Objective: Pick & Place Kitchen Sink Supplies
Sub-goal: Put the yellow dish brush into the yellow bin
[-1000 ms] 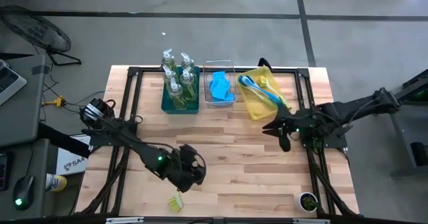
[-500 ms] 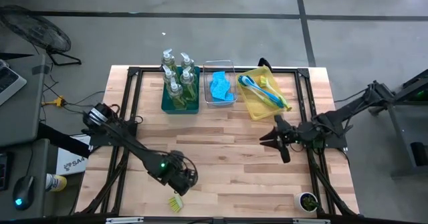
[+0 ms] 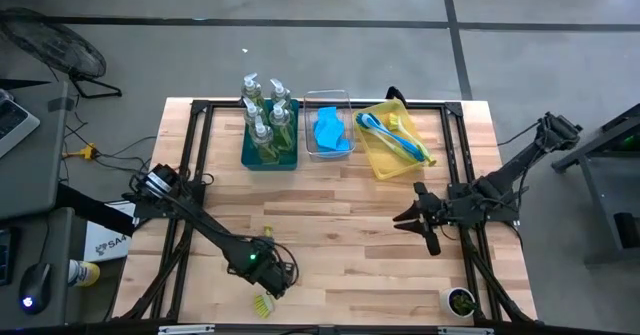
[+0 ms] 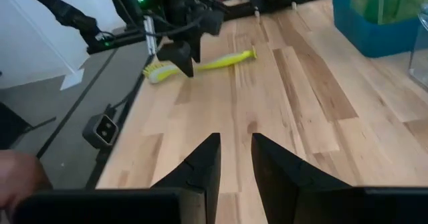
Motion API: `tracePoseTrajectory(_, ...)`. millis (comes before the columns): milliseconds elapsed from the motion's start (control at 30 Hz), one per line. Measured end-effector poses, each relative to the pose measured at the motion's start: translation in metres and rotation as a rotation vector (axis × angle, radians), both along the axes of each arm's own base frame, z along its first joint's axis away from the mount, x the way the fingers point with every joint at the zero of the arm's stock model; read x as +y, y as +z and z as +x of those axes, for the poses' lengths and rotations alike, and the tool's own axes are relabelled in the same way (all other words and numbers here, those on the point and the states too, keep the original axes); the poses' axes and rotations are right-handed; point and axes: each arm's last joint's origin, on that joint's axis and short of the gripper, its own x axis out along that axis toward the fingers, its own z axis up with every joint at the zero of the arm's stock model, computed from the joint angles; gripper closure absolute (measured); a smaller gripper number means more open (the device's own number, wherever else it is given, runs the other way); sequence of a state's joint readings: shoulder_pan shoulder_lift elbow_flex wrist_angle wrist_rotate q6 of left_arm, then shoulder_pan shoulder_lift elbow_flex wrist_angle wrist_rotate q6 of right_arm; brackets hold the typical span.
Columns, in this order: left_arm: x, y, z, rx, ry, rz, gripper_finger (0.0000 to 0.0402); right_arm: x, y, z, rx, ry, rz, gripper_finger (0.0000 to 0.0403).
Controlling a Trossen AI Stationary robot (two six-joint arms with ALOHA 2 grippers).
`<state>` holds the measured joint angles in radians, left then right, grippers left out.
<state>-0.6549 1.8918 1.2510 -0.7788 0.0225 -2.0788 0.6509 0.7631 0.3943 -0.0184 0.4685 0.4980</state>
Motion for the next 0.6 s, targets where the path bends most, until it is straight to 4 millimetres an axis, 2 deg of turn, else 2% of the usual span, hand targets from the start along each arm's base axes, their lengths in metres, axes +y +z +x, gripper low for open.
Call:
tracePoseTrajectory(167,-0.006,-0.003,0.002,-0.017,0.003,-0.044,0.0111,0.006,0.0,-0.004,-0.011,-0.014,0.001,0.0325)
tracePoseTrajectory(333,-0.015,-0.003,-0.006,0.026,-0.005,-0.088,0.0124,0.013,-0.001,-0.008,-0.013,-0.007,0.006,0.0325)
tracePoseTrajectory(467,-0.023,-0.003,-0.012,0.024,0.002,-0.089,0.0171,0.018,-0.004,-0.01,-0.008,-0.016,-0.001,0.0325)
tracePoseTrajectory(600,-0.029,-0.002,-0.016,0.014,-0.005,-0.09,0.0235,0.021,-0.007,-0.01,0.004,-0.032,-0.005,0.0325)
